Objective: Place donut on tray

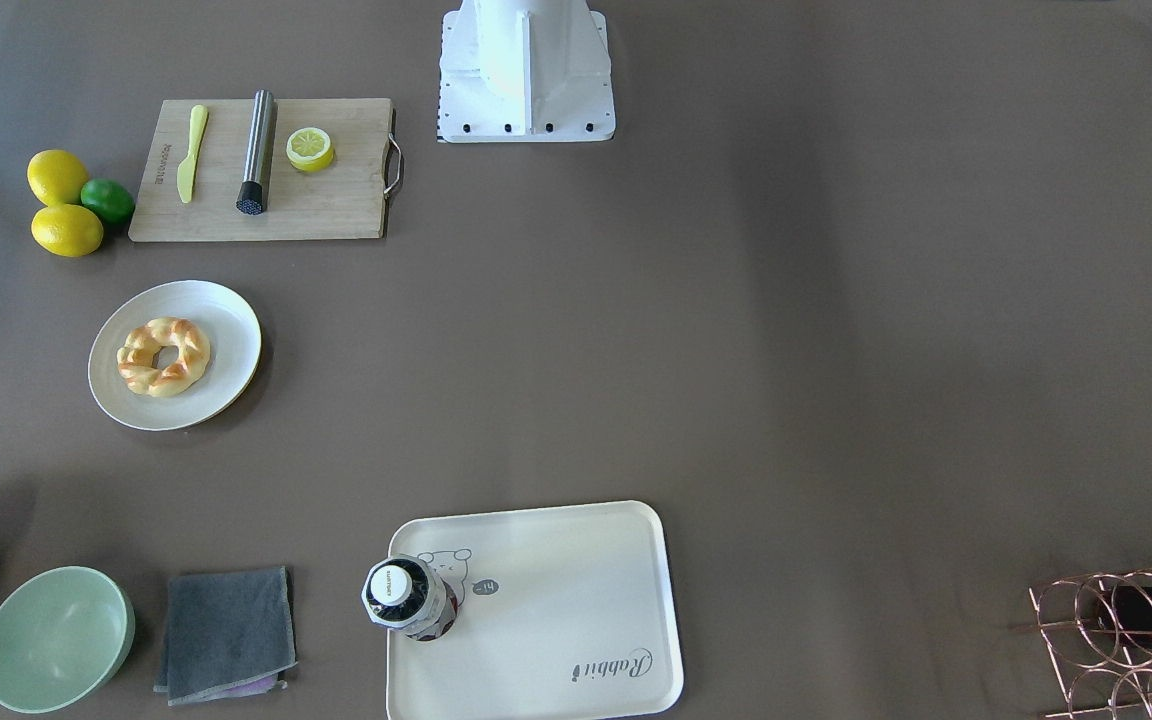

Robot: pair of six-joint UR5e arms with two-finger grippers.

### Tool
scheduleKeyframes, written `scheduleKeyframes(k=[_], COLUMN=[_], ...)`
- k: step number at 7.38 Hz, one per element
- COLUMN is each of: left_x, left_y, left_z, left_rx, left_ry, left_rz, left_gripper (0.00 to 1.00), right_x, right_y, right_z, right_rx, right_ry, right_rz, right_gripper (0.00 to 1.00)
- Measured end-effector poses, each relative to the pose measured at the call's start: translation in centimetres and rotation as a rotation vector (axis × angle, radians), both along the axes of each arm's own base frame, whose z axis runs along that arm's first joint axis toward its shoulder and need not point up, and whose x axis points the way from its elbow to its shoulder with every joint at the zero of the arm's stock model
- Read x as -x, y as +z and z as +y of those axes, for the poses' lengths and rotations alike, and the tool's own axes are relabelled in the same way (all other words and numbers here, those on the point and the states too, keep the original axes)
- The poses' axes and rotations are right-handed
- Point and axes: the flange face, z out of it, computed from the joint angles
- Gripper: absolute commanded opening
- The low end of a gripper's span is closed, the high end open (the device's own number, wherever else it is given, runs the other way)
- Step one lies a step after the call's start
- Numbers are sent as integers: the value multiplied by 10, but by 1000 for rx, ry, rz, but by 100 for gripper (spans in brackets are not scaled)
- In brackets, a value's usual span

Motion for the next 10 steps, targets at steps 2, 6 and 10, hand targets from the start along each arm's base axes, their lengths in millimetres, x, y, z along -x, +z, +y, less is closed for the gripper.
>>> scheduleKeyframes(k=[2, 6, 10], left_x=[0, 1, 1], left_y=[-1, 4, 14], left_z=[0, 2, 3], left_rx=[-2, 20, 53], left_ry=[1, -9, -23], left_rz=[5, 12, 18], left_gripper=[97, 97, 97], right_x=[0, 5, 76], right_y=[2, -1, -35], right_z=[3, 4, -44], right_rx=[1, 13, 200], right_ry=[-5, 2, 74], right_rz=[-5, -37, -116], right_gripper=[100, 99, 99])
